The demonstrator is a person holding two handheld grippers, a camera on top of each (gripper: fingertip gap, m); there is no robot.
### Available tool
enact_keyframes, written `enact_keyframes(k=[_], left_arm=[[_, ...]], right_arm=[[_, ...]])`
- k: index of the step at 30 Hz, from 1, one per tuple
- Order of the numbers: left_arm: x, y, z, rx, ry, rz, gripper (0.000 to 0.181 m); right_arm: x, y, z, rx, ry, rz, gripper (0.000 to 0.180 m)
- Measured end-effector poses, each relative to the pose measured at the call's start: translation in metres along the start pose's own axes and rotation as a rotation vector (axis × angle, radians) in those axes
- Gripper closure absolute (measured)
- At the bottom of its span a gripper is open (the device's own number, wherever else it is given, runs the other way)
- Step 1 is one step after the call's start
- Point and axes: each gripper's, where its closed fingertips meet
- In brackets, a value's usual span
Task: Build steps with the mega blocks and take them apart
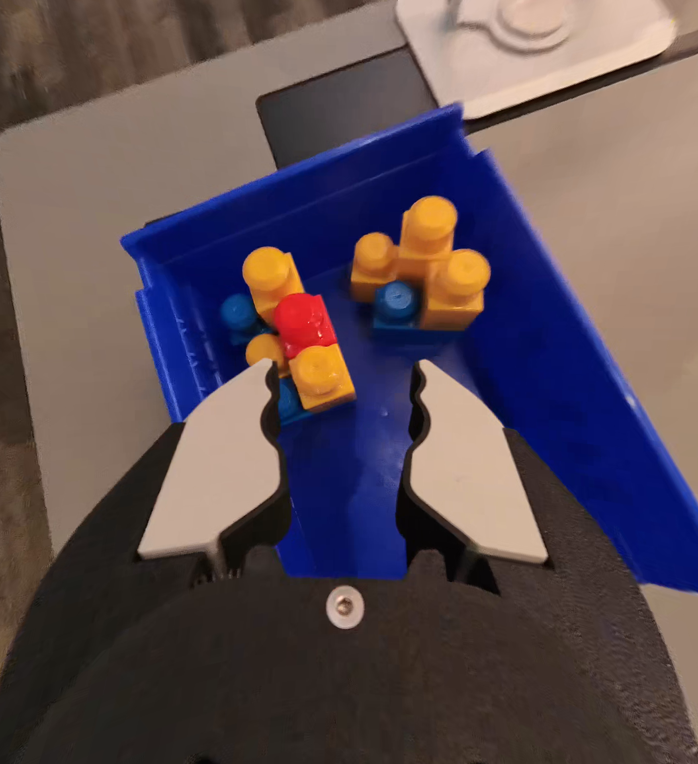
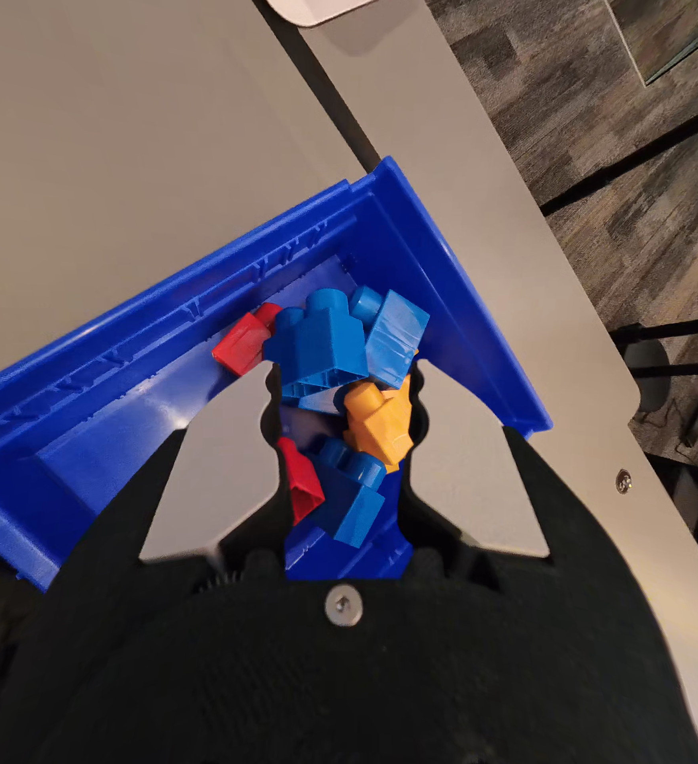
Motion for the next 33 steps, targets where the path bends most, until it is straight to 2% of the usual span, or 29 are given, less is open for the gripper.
enact_keyframes(k=[3, 7, 8, 9, 13, 16, 19, 22, 23, 25, 27, 30, 31, 33], left_arm=[[0.024, 0.012, -0.014, -0.039, 0.071, 0.054, 0.121], [0.046, 0.027, -0.034, 0.006, 0.190, 0.180, 0.121], [0.048, 0.026, -0.036, 0.011, 0.204, 0.177, 0.139], [0.049, 0.027, -0.036, 0.013, 0.207, 0.190, 0.142], [0.022, 0.028, -0.031, 0.024, 0.217, 0.183, 0.142], [-0.029, 0.014, 0.002, 0.002, 0.040, 0.135, 0.142], [-0.092, -0.042, 0.063, 0.025, -0.364, -0.067, 0.143], [-0.139, -0.143, 0.093, 0.047, -0.587, -0.519, 0.143], [-0.149, -0.174, 0.098, 0.038, -0.625, -0.658, 0.143], [-0.152, -0.224, 0.099, 0.019, -0.621, -0.861, 0.144], [-0.143, -0.262, 0.094, 0.011, -0.578, -0.970, 0.144], [-0.134, -0.300, 0.085, -0.017, -0.517, -1.115, 0.144], [-0.136, -0.307, 0.085, -0.034, -0.531, -1.169, 0.144], [-0.139, -0.309, 0.088, -0.052, -0.566, -1.218, 0.143]], right_arm=[[0.005, 0.004, -0.003, -0.022, 0.036, 0.010, 0.119], [0.011, 0.007, -0.003, -0.038, 0.057, 0.022, 0.119], [0.011, 0.008, -0.003, -0.043, 0.062, 0.022, 0.119], [0.011, 0.009, -0.003, -0.048, 0.066, 0.021, 0.119], [0.008, 0.007, 0.005, -0.074, 0.057, -0.016, 0.119], [0.002, 0.010, 0.035, -0.128, -0.014, -0.084, 0.119], [-0.006, 0.033, 0.102, -0.234, -0.225, -0.168, 0.118], [-0.021, 0.114, 0.191, -0.325, -0.594, -0.091, 0.118], [-0.028, 0.143, 0.212, -0.354, -0.692, -0.073, 0.109], [-0.040, 0.191, 0.237, -0.416, -0.822, -0.080, 0.104], [-0.053, 0.220, 0.250, -0.425, -0.936, -0.102, 0.096], [-0.065, 0.232, 0.255, -0.385, -1.035, -0.152, 0.096], [-0.066, 0.229, 0.254, -0.374, -1.039, -0.178, 0.100], [-0.069, 0.227, 0.252, -0.373, -1.055, -0.152, 0.141]])
Point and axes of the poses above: each gripper's, where its closed fingertips meet, x out along the fingers, z out of its top, y = z × x across the jaws, and after that the axes turned 3 degrees about -x, right-handed
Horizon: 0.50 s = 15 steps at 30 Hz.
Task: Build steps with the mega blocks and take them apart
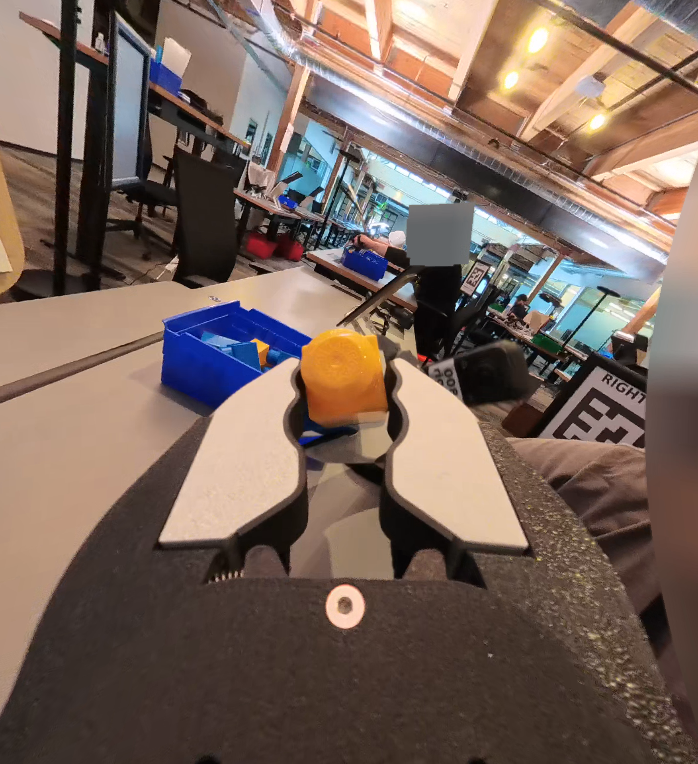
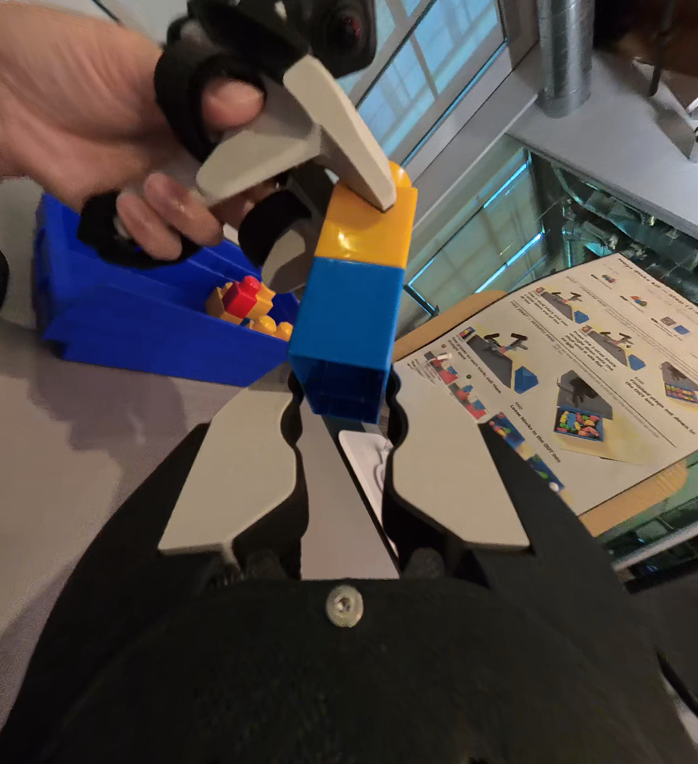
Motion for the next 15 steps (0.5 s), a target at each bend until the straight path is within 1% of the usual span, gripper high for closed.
enact_keyframes(k=[1, 2, 4, 5, 7, 8, 11, 12, 13, 14, 15], left_arm=[[-0.001, -0.001, 0.002, 0.028, 0.005, -0.014, 0.140], [-0.004, -0.003, 0.005, 0.075, 0.003, -0.021, 0.133], [-0.010, -0.001, 0.011, 0.182, -0.012, 0.013, 0.115], [-0.012, -0.001, 0.012, 0.237, -0.007, 0.028, 0.109], [-0.013, -0.005, 0.006, 0.321, 0.032, 0.020, 0.106], [-0.011, -0.007, 0.002, 0.344, 0.054, 0.006, 0.105], [0.000, -0.010, -0.015, 0.327, 0.118, -0.034, 0.108], [0.003, -0.009, -0.021, 0.308, 0.139, -0.044, 0.112], [0.006, -0.009, -0.028, 0.300, 0.165, -0.074, 0.137], [0.007, -0.011, -0.031, 0.296, 0.178, -0.100, 0.145], [0.006, -0.007, -0.031, 0.305, 0.197, -0.076, 0.145]], right_arm=[[-0.002, -0.001, 0.001, 0.047, -0.012, 0.035, 0.141], [-0.003, 0.001, 0.003, 0.127, -0.015, 0.110, 0.142], [-0.009, 0.001, 0.012, 0.370, -0.060, 0.275, 0.143], [-0.013, 0.000, 0.018, 0.500, -0.094, 0.355, 0.143], [-0.020, 0.004, 0.025, 0.698, -0.119, 0.535, 0.143], [-0.024, 0.007, 0.027, 0.752, -0.121, 0.611, 0.143], [-0.028, 0.018, 0.024, 0.816, -0.101, 0.734, 0.143], [-0.029, 0.024, 0.022, 0.812, -0.085, 0.770, 0.143], [-0.028, 0.028, 0.019, 0.802, -0.071, 0.785, 0.143], [-0.027, 0.030, 0.016, 0.796, -0.068, 0.783, 0.143], [-0.026, 0.028, 0.014, 0.808, -0.073, 0.775, 0.143]])
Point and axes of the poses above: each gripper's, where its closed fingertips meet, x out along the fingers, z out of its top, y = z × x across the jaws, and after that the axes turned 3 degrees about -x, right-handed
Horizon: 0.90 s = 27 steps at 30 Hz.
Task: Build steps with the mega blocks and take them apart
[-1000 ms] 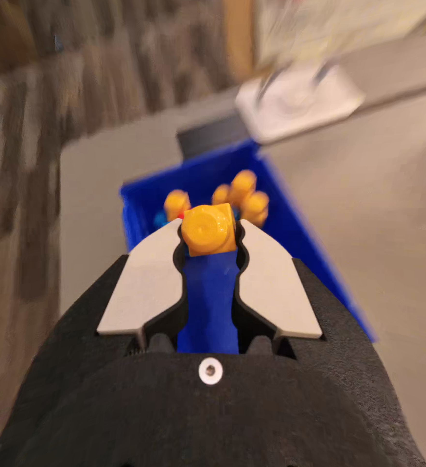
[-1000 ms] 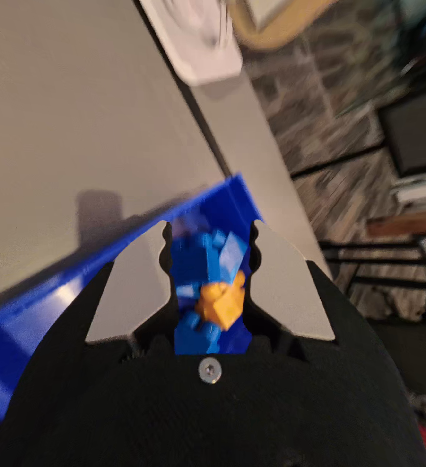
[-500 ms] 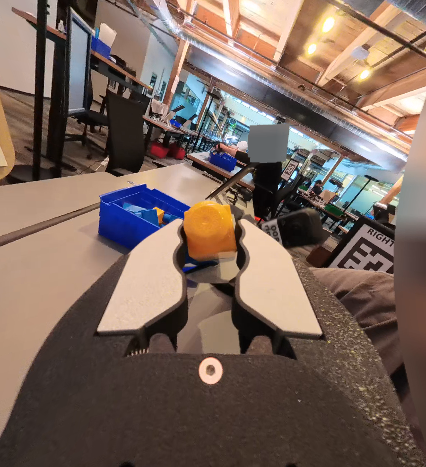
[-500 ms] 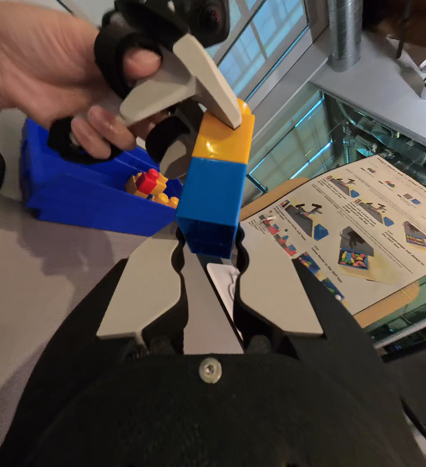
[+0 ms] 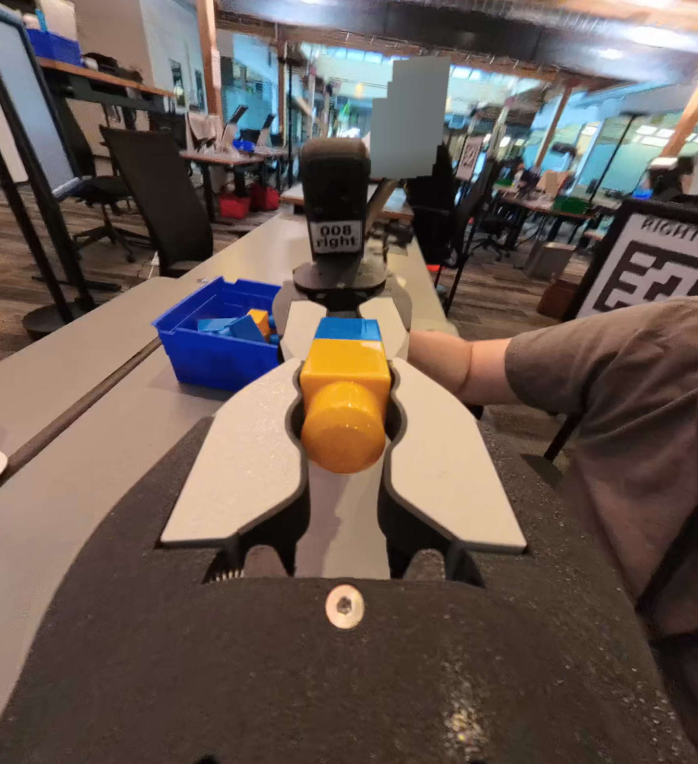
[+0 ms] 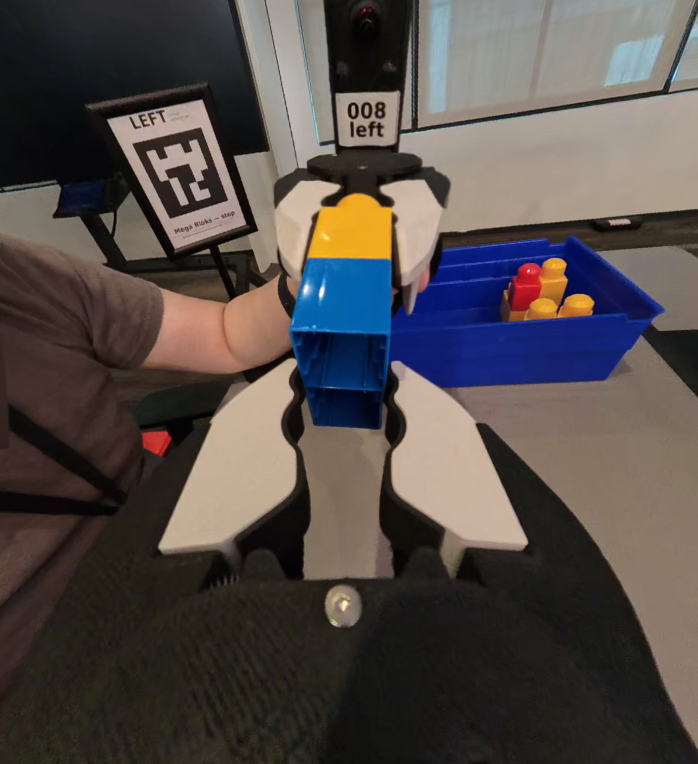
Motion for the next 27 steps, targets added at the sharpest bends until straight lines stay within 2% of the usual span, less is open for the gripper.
enact_keyframes(k=[2, 4, 6, 8, 10, 11, 13, 15, 16, 19, 21, 24, 25, 27], left_arm=[[-0.004, 0.002, 0.002, 0.032, 0.032, 0.030, 0.144], [-0.032, 0.008, 0.034, 0.035, -0.123, 0.088, 0.145], [-0.078, 0.004, 0.068, -0.032, -0.295, 0.045, 0.145], [-0.110, 0.007, 0.078, -0.025, -0.334, 0.100, 0.145], [-0.121, 0.013, 0.076, 0.036, -0.276, 0.224, 0.145], [-0.120, 0.011, 0.075, 0.069, -0.251, 0.249, 0.145], [-0.105, -0.001, 0.070, 0.101, -0.208, 0.189, 0.145], [-0.087, -0.003, 0.061, 0.074, -0.155, 0.159, 0.145], [-0.079, 0.001, 0.056, 0.052, -0.135, 0.166, 0.145], [-0.056, 0.004, 0.035, -0.031, -0.069, 0.102, 0.145], [-0.043, 0.007, 0.024, -0.095, -0.041, 0.072, 0.145], [-0.021, 0.009, 0.009, -0.192, -0.018, 0.030, 0.145], [-0.013, 0.010, 0.003, -0.233, -0.005, 0.015, 0.145], [0.001, 0.012, -0.008, -0.326, -0.001, -0.017, 0.145]], right_arm=[[-0.006, -0.003, 0.003, 0.040, -0.020, 0.022, 0.143], [-0.018, -0.007, 0.003, 0.042, -0.001, 0.016, 0.143], [-0.041, -0.019, 0.006, -0.004, 0.052, -0.068, 0.143], [-0.086, -0.041, 0.011, -0.057, 0.142, -0.252, 0.143], [-0.154, -0.069, 0.003, -0.081, 0.276, -0.532, 0.143], [-0.188, -0.079, -0.011, -0.042, 0.353, -0.645, 0.142], [-0.250, -0.089, -0.061, 0.159, 0.545, -0.786, 0.142], [-0.300, -0.092, -0.120, 0.374, 0.756, -0.874, 0.142], [-0.312, -0.092, -0.143, 0.457, 0.818, -0.868, 0.142], [-0.309, -0.088, -0.178, 0.666, 0.834, -0.737, 0.141], [-0.313, -0.094, -0.180, 0.674, 0.853, -0.781, 0.141], [-0.302, -0.110, -0.137, 0.462, 0.748, -0.859, 0.137], [-0.295, -0.116, -0.114, 0.326, 0.712, -0.901, 0.128], [-0.260, -0.118, -0.059, -0.010, 0.615, -0.915, 0.122]])
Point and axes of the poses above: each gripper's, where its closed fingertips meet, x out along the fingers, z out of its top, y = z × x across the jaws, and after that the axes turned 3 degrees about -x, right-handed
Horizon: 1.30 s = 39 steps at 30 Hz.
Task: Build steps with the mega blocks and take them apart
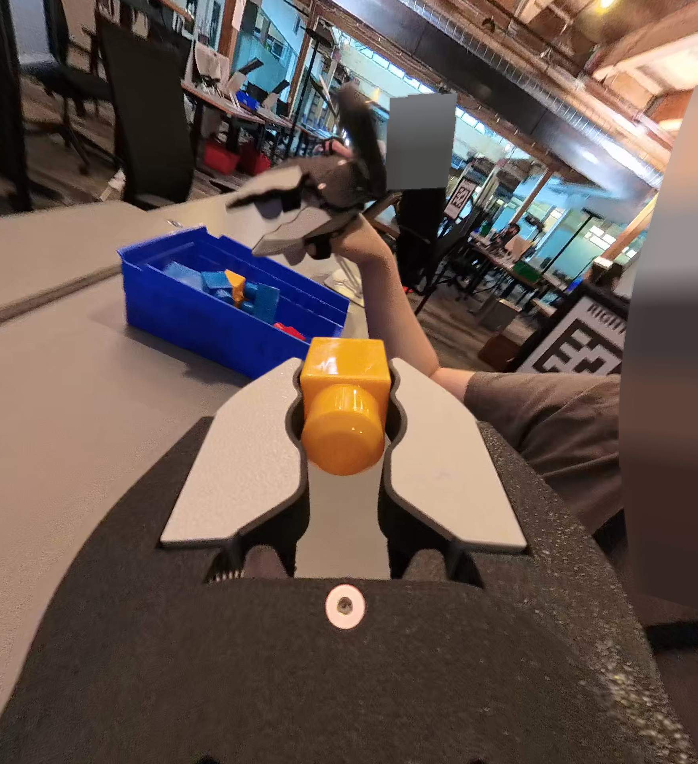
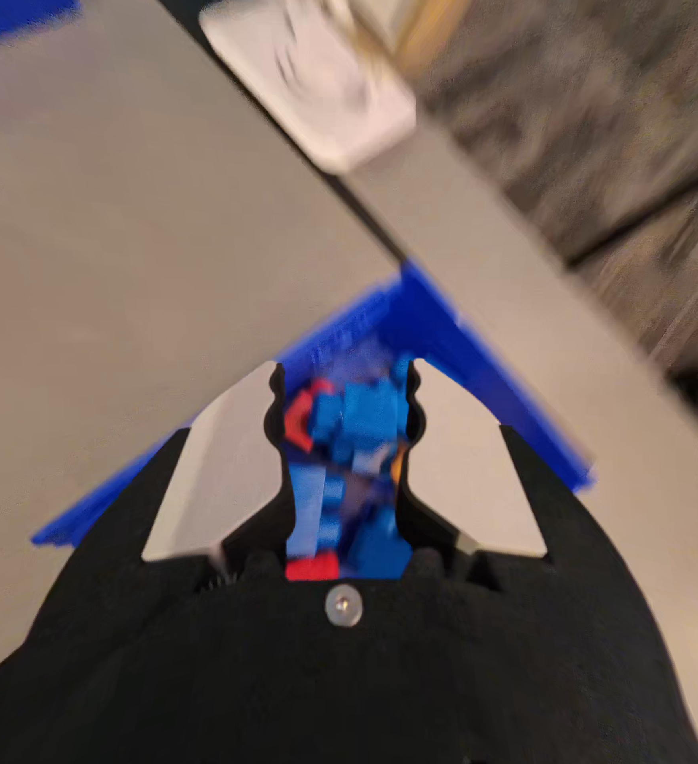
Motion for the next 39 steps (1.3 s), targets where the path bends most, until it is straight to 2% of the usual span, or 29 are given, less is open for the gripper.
enact_keyframes(k=[3, 5, 7, 10, 11, 12, 14, 17, 19, 21, 23, 27, 29, 31, 33, 35, 39], left_arm=[[0.015, 0.004, -0.008, -0.144, -0.020, -0.079, 0.145], [0.022, 0.005, -0.013, -0.209, -0.023, -0.124, 0.145], [0.027, 0.007, -0.018, -0.237, -0.018, -0.133, 0.145], [0.034, 0.006, -0.024, -0.225, 0.000, -0.133, 0.145], [0.035, 0.004, -0.023, -0.215, -0.006, -0.143, 0.144], [0.034, 0.003, -0.022, -0.209, -0.015, -0.153, 0.145], [0.028, 0.000, -0.016, -0.215, -0.017, -0.182, 0.135], [0.001, 0.005, 0.006, -0.145, -0.067, -0.132, 0.131], [-0.026, 0.006, 0.027, -0.063, -0.131, -0.066, 0.135], [-0.056, 0.007, 0.043, 0.037, -0.160, 0.026, 0.136], [-0.089, 0.016, 0.056, 0.153, -0.179, 0.199, 0.136], [-0.157, 0.044, 0.066, 0.304, -0.178, 0.586, 0.133], [-0.186, 0.063, 0.057, 0.286, -0.097, 0.748, 0.124], [-0.210, 0.082, 0.041, 0.212, -0.015, 0.854, 0.117], [-0.231, 0.104, 0.026, 0.163, 0.054, 0.954, 0.121], [-0.233, 0.121, 0.017, 0.130, 0.053, 0.920, 0.131], [-0.226, 0.169, -0.006, 0.067, 0.113, 0.944, 0.133]], right_arm=[[-0.014, 0.085, 0.103, -0.374, -0.457, 0.046, 0.110], [-0.019, 0.159, 0.138, -0.591, -0.719, 0.087, 0.110], [-0.006, 0.210, 0.145, -0.782, -0.757, 0.053, 0.110], [0.010, 0.238, 0.150, -0.830, -0.739, 0.002, 0.111], [0.010, 0.238, 0.153, -0.808, -0.747, -0.016, 0.122], [0.009, 0.236, 0.153, -0.787, -0.749, -0.010, 0.142], [-0.002, 0.227, 0.154, -0.728, -0.747, 0.055, 0.142], [-0.028, 0.181, 0.143, -0.648, -0.661, 0.103, 0.142], [-0.040, 0.129, 0.111, -0.536, -0.469, 0.107, 0.142], [-0.047, 0.079, 0.057, -0.370, -0.247, 0.117, 0.142], [-0.043, 0.041, -0.002, -0.216, -0.055, 0.120, 0.143], [-0.014, 0.008, -0.118, -0.009, 0.390, 0.162, 0.141], [0.000, 0.006, -0.148, 0.068, 0.531, 0.190, 0.141], [0.012, -0.005, -0.153, 0.093, 0.571, 0.123, 0.135], [0.019, -0.011, -0.136, 0.057, 0.511, 0.074, 0.121], [0.021, -0.014, -0.116, -0.007, 0.446, 0.027, 0.117], [0.024, -0.009, -0.098, -0.099, 0.415, -0.011, 0.118]])
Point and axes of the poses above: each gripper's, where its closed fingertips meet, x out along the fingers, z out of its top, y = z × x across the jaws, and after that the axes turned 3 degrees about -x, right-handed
